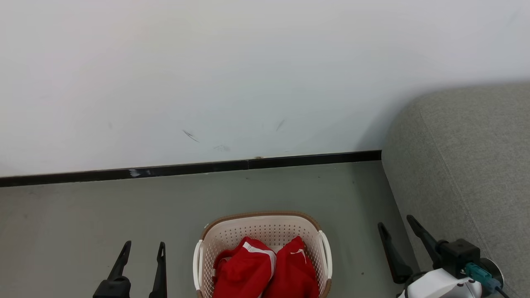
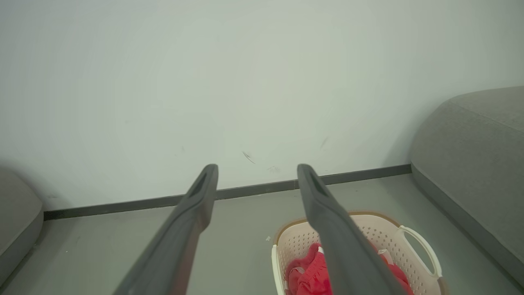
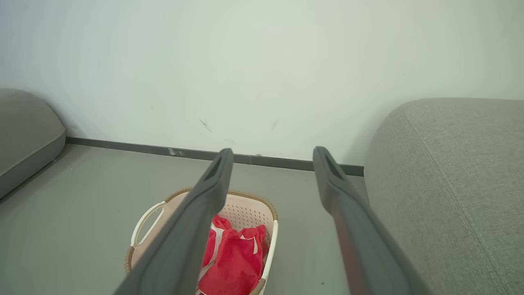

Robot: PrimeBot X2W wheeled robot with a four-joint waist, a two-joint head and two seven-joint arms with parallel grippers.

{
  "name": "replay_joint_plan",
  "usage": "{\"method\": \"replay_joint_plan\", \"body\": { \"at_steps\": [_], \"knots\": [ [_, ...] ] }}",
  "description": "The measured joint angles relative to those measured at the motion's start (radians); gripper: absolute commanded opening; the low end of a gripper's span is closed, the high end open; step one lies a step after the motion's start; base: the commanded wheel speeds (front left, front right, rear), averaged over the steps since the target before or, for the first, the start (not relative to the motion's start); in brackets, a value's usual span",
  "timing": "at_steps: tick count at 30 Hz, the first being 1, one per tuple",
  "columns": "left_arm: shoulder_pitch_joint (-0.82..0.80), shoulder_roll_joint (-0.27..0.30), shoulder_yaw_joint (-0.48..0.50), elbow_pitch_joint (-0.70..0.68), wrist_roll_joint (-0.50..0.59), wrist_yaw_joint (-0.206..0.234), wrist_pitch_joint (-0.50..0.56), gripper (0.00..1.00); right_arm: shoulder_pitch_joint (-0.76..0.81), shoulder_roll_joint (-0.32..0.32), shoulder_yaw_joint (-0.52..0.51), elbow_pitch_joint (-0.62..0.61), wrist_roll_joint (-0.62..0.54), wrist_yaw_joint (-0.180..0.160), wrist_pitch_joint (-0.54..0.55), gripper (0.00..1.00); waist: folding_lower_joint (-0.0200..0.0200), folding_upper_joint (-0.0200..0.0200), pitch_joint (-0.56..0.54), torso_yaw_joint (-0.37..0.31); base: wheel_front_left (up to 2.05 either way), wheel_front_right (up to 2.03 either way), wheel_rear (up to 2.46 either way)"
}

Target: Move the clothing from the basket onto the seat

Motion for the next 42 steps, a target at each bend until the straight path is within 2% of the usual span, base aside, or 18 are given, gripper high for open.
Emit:
{"method": "replay_joint_plan", "body": {
  "at_steps": [29, 36, 42],
  "knots": [
    [0.000, 0.000, 0.006, 0.001, 0.021, -0.002, 0.000, 1.00, 0.004, 0.000, 0.018, -0.036, 0.019, 0.000, 0.000, 1.00, -0.0001, 0.0000, 0.033, 0.001, 0.00, 0.00, 0.00],
    [-0.003, 0.018, -0.025, 0.016, 0.042, -0.016, 0.000, 1.00, 0.004, 0.000, 0.018, -0.064, 0.019, 0.000, 0.000, 1.00, -0.0002, 0.0000, 0.055, -0.002, 0.00, 0.00, 0.00],
    [-0.051, 0.029, -0.077, 0.044, 0.074, -0.047, 0.000, 1.00, 0.003, 0.000, 0.008, -0.114, 0.015, 0.000, 0.000, 1.00, -0.0002, 0.0000, 0.084, -0.007, 0.00, 0.00, 0.00]
  ]
}}
